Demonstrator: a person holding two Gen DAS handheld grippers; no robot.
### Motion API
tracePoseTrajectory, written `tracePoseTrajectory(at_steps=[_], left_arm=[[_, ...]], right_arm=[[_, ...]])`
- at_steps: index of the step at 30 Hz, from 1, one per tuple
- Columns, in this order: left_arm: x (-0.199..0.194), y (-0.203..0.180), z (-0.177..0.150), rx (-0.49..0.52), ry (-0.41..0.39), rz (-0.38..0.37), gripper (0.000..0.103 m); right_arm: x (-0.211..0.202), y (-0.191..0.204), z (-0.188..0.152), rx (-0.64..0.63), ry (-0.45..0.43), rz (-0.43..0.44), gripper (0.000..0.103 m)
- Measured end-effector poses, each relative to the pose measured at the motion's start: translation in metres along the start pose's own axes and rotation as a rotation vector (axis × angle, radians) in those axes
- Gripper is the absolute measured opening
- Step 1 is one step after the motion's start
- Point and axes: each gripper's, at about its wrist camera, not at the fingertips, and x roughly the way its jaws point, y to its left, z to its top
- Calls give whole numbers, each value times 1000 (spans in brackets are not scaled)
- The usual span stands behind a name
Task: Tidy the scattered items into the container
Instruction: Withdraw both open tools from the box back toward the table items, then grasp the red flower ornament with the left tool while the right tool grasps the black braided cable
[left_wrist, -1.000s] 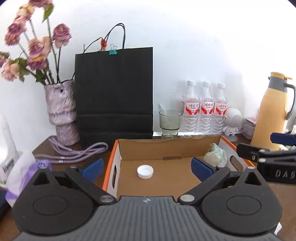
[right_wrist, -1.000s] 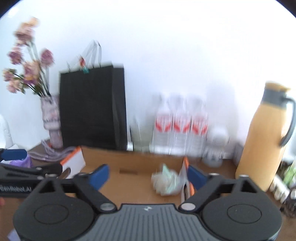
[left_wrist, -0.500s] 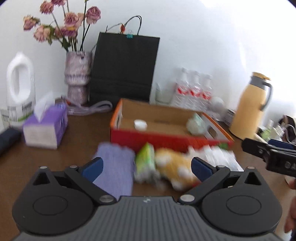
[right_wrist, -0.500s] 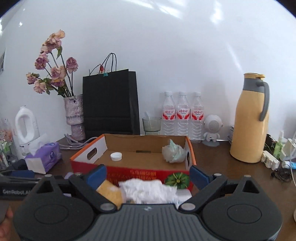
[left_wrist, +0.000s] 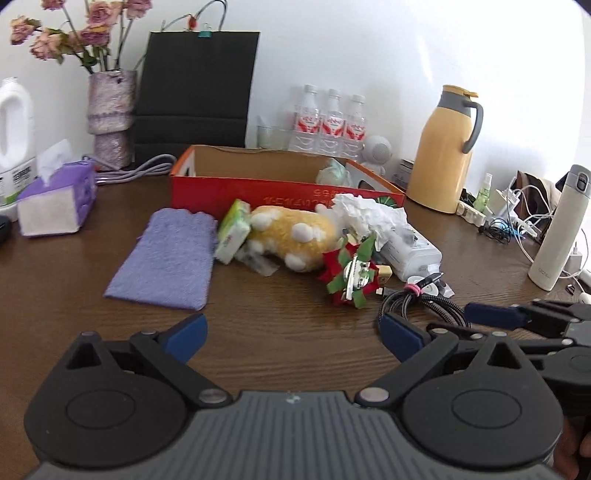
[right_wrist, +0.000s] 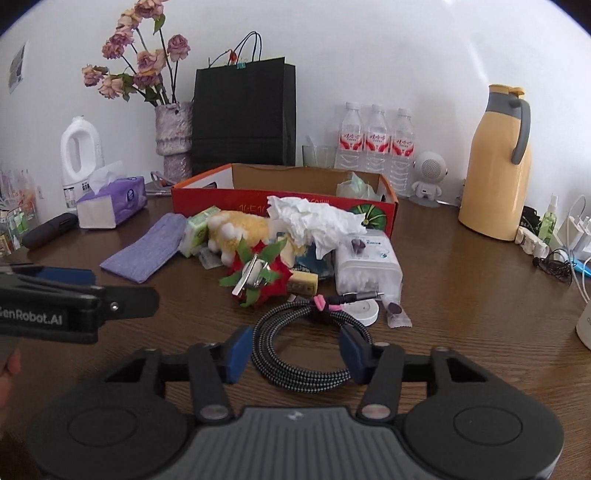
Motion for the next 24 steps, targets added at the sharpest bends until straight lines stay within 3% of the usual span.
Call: tracePoseTrajectory(at_steps=[7, 9, 11, 12, 15, 17, 20, 22, 24], left_arm=[[8, 10, 6, -7, 10, 40, 102], [14, 12, 7, -10, 35, 33, 102], [20, 13, 9, -15, 44, 40, 102], [22, 14, 10, -18, 46, 47, 102], [28, 15, 14, -22, 50, 48, 101], [32, 10, 17, -8, 49, 36, 101], [39, -1, 20, 34, 48, 8, 101], [46, -7, 23, 59, 44, -18, 102], [56, -11, 27, 74, 45, -42, 102]], right_arm=[[35, -9, 13, 54, 70, 32, 48], [44, -12, 17, 99, 94, 86, 55], [54, -3, 18, 69, 100, 78, 55], [59, 3, 18, 32, 104, 61, 52], [61, 13, 15, -33, 111, 46, 23], [49, 10, 13, -71, 138, 79, 21], [21, -3, 3, -162, 181, 129, 22], [6, -12, -1, -161, 195, 129, 33], [0, -16, 2, -131, 167, 120, 52]])
